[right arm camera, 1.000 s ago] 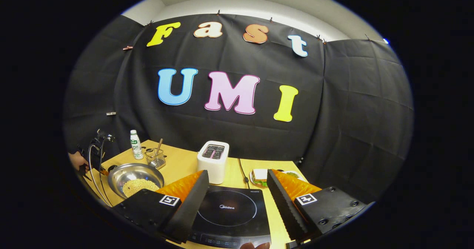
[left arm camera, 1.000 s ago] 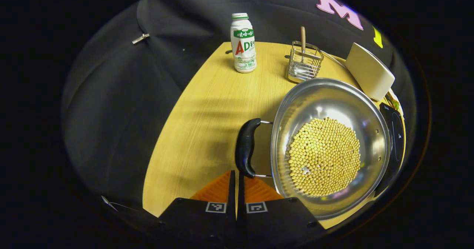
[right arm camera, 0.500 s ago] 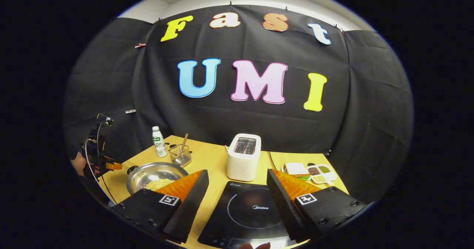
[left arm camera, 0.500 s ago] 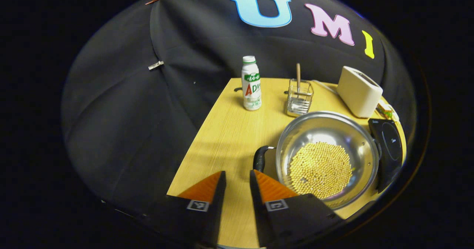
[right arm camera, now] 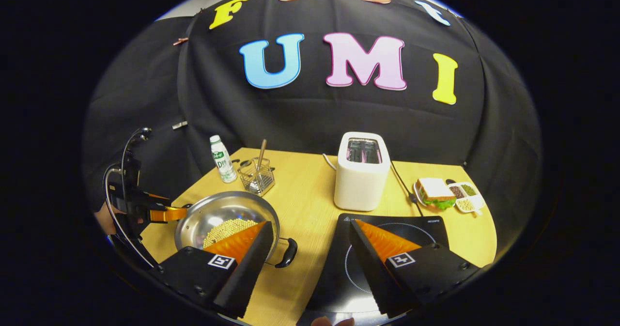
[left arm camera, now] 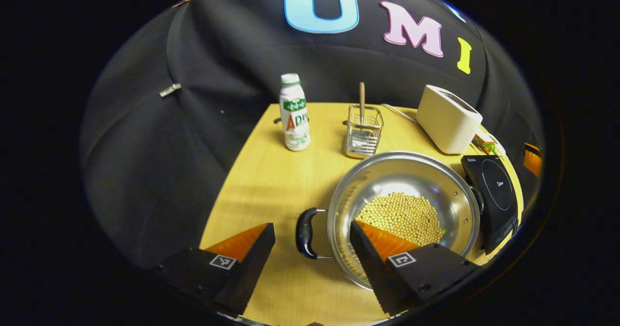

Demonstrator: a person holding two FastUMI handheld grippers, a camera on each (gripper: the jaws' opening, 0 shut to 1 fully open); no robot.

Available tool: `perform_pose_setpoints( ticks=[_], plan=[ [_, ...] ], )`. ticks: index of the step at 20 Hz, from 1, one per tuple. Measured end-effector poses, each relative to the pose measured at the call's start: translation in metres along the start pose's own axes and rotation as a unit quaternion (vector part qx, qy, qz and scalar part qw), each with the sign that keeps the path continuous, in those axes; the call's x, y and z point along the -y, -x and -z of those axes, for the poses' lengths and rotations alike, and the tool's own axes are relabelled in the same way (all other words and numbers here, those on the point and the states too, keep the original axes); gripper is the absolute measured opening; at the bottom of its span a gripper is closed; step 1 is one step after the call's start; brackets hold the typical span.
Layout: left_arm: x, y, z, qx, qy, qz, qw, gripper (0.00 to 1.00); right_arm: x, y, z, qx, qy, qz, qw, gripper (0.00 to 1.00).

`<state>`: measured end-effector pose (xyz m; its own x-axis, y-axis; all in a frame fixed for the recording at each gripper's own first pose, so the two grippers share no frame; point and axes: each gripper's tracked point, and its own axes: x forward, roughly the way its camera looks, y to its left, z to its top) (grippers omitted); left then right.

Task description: First push the handle of the pot to place it horizontally, then grasp the pot with both hands and set it on the induction cooktop.

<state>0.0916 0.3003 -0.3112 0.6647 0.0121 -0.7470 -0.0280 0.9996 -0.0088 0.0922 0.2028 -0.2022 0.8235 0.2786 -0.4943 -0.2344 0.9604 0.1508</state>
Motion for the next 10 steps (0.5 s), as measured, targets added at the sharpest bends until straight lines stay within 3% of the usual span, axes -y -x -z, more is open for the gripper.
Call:
perform_pose_setpoints(
  ticks=[10],
  plan=[
    [-0.004, -0.035, 0.011, -0.035, 0.026, 0.009, 0.999, 0.89, -0.027, -0.074, 0.080, -0.136, -0.019, 0.000, 0.991, 1.00]
  ],
)
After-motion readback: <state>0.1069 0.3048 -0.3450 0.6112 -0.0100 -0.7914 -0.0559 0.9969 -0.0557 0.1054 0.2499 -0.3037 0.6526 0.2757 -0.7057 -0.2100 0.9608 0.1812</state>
